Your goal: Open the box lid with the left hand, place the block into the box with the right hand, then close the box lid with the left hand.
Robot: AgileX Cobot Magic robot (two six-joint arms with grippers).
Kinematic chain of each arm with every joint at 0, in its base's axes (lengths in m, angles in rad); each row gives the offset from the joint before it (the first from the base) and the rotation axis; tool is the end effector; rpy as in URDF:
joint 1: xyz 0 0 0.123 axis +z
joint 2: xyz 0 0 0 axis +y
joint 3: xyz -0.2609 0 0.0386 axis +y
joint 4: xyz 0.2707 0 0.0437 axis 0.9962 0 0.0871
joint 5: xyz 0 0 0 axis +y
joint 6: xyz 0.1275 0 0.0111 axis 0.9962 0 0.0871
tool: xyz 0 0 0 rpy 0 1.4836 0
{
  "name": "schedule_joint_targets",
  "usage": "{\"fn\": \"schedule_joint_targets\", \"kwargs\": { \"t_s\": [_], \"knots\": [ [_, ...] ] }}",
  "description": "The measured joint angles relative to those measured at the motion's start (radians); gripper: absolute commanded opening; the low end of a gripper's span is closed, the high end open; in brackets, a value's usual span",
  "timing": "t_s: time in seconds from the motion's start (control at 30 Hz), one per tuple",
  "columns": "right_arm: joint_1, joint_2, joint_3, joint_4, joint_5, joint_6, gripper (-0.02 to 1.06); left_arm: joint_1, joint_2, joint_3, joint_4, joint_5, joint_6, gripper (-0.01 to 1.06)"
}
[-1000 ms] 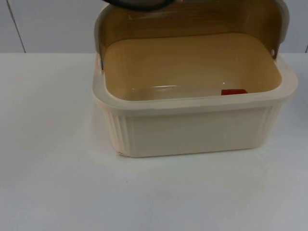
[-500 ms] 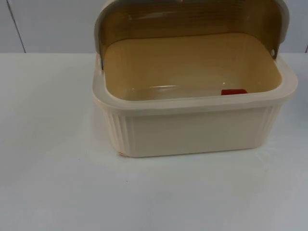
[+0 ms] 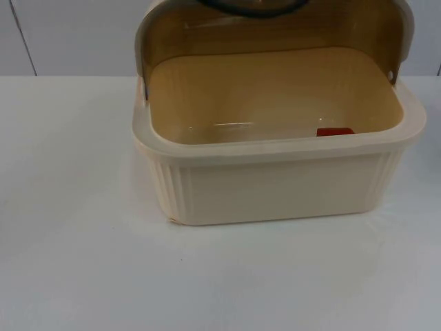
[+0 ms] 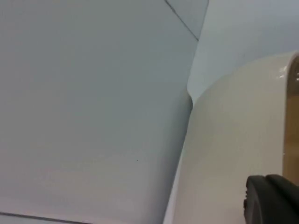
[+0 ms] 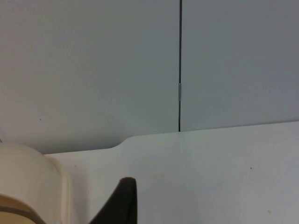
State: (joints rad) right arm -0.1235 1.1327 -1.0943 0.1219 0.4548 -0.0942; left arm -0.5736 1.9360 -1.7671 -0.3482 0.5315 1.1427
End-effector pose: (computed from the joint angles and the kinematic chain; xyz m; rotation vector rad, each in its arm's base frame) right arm 0.3124 -0.0319 0.3587 0.1022 1.9707 -0.0178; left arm 0.4150 -0.2945 0.2807 1.4689 1.5667 -0.0328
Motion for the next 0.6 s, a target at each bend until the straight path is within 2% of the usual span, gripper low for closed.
{"fn": "schedule_joint_targets", "kwargs": {
  "t_s": [0.17, 0.33, 0.6],
  "knots": [
    [0.0, 0.0, 0.0, 0.0, 0.0, 0.0, 1.04, 0.017, 0.033, 0.0, 0.004, 0.017, 0.002, 0.0],
    [0.0, 0.0, 0.0, 0.0, 0.0, 0.0, 1.04, 0.046, 0.038, 0.0, 0.005, -0.018, 0.002, 0.0],
    [0.0, 0.0, 0.0, 0.0, 0.0, 0.0, 1.04, 0.05, 0.038, 0.0, -0.002, 0.019, 0.004, 0.0]
  ]
}}
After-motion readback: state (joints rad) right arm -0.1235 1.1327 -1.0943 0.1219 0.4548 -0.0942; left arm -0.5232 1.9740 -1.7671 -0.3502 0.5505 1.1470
